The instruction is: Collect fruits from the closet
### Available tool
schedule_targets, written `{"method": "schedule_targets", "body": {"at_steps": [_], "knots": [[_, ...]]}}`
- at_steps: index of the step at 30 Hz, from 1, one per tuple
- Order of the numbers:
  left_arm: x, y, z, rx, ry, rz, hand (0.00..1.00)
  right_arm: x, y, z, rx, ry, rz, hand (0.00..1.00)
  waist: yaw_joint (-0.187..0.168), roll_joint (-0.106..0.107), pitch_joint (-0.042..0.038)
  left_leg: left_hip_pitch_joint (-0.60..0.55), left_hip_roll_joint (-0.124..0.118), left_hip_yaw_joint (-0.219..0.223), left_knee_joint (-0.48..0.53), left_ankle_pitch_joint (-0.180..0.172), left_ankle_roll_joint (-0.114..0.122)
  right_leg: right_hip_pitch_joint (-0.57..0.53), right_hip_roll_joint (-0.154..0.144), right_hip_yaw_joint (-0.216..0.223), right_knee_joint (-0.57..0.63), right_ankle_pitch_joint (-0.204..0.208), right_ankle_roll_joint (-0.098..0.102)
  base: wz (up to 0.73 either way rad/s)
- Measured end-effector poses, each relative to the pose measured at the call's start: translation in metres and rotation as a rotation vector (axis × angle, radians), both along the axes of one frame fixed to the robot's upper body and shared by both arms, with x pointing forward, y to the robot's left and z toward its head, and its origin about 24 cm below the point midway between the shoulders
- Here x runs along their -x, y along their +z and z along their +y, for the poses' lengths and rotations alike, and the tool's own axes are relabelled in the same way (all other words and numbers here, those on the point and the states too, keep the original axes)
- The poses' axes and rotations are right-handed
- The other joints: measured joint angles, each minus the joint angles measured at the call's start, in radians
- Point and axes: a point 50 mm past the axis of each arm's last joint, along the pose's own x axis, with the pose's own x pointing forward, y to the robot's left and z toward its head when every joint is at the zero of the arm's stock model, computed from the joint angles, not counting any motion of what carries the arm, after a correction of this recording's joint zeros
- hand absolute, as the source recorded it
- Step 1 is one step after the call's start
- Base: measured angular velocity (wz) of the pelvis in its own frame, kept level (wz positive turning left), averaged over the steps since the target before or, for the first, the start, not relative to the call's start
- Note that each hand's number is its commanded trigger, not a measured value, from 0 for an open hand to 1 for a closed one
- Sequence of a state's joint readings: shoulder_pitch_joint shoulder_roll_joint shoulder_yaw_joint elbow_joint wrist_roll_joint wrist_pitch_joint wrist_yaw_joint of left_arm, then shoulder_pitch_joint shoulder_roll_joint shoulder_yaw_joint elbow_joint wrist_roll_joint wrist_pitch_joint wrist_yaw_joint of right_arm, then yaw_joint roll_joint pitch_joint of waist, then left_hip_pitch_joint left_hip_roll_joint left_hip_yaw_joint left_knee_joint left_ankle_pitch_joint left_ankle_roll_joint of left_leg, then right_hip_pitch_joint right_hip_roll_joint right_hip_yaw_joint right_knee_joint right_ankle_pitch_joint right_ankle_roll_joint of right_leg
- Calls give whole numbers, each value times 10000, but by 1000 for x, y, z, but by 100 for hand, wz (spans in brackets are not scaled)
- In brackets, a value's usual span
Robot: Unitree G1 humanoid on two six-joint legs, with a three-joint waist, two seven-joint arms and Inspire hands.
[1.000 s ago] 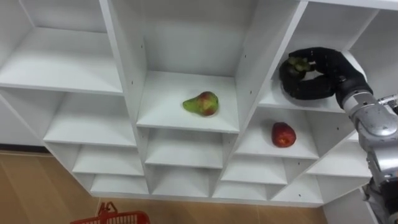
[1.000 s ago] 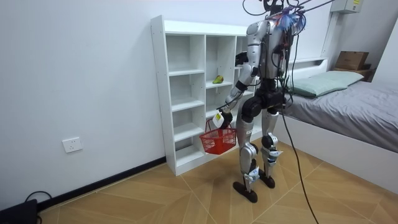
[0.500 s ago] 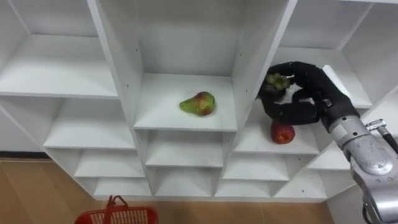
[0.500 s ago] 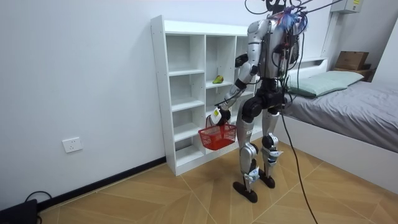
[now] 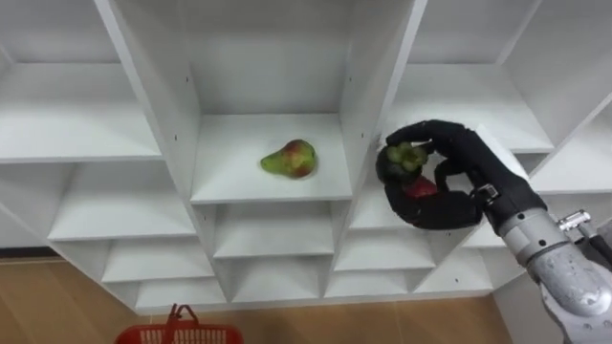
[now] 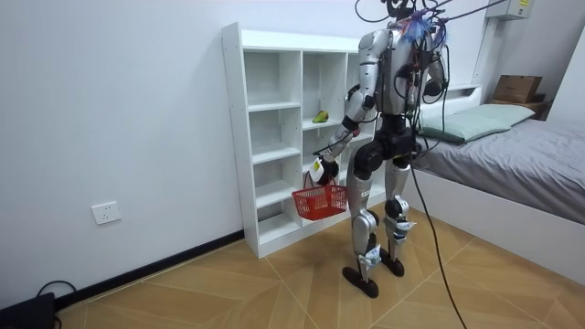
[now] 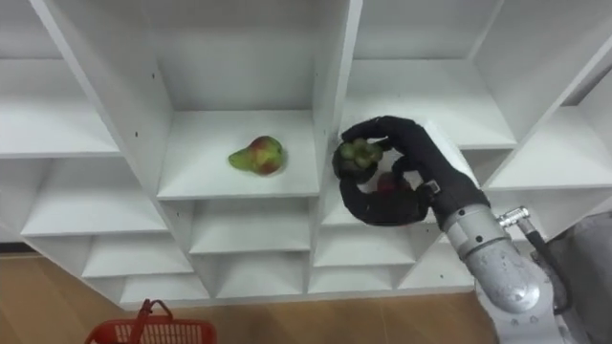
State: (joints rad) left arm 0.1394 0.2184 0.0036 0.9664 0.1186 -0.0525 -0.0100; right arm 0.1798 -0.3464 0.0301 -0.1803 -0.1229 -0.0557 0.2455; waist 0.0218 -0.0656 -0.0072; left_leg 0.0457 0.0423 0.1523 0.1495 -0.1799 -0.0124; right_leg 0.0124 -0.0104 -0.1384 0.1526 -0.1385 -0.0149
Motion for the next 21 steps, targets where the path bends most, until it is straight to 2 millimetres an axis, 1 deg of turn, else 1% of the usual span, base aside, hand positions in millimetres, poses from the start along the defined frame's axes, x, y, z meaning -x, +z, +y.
{"method": "schedule_targets", "body": {"at_steps": [3,4,6,9,11,12,13,17,19,21], "knots": [[0,-1,-2,10,-134,33,100,3,-3,3,-14,174,207,100,-66,-8,7,1,0,2,0,0,0,-13,1,5,13,0,0,0],[0,-1,-3,26,-209,49,100,3,-4,4,-18,300,273,100,-153,-7,8,-3,5,2,0,0,0,-25,5,5,23,0,0,0],[-1,-1,-5,46,-327,66,100,3,-5,6,-21,435,343,100,-173,0,16,-10,10,2,-2,0,0,-53,8,11,52,0,0,-2],[-6,-1,-8,93,-603,13,100,4,-6,8,23,584,419,100,-177,-12,57,-33,6,7,-34,-1,2,-170,8,76,157,-1,1,-6],[-8,-1,-10,114,-759,-10,100,4,-8,12,127,727,474,100,-159,-29,63,-97,0,0,-26,-2,3,-202,8,106,173,0,1,-2],[-8,-1,-11,120,-789,-19,100,4,-9,13,225,774,486,100,-162,2,79,-114,1,15,-19,-2,3,-207,8,105,172,0,1,0],[-11,0,-12,144,-867,-67,100,5,-11,17,390,924,547,100,-167,-9,69,-168,2,14,8,-2,3,-244,8,103,178,0,1,0],[-22,2,-17,210,-1172,-286,100,7,-20,28,364,1223,884,100,-163,49,83,-389,2,-11,111,0,5,-460,-12,68,215,4,-6,2],[-31,6,-20,223,-1375,-636,100,6,-23,31,244,1250,966,100,-162,109,120,-580,1,-43,191,1,7,-604,-27,6,226,39,-7,3],[-40,11,-23,259,-1588,-1085,100,5,-34,34,221,1321,1322,100,-132,165,135,-717,2,-42,228,3,9,-767,-27,-10,292,44,-11,-2]]}}
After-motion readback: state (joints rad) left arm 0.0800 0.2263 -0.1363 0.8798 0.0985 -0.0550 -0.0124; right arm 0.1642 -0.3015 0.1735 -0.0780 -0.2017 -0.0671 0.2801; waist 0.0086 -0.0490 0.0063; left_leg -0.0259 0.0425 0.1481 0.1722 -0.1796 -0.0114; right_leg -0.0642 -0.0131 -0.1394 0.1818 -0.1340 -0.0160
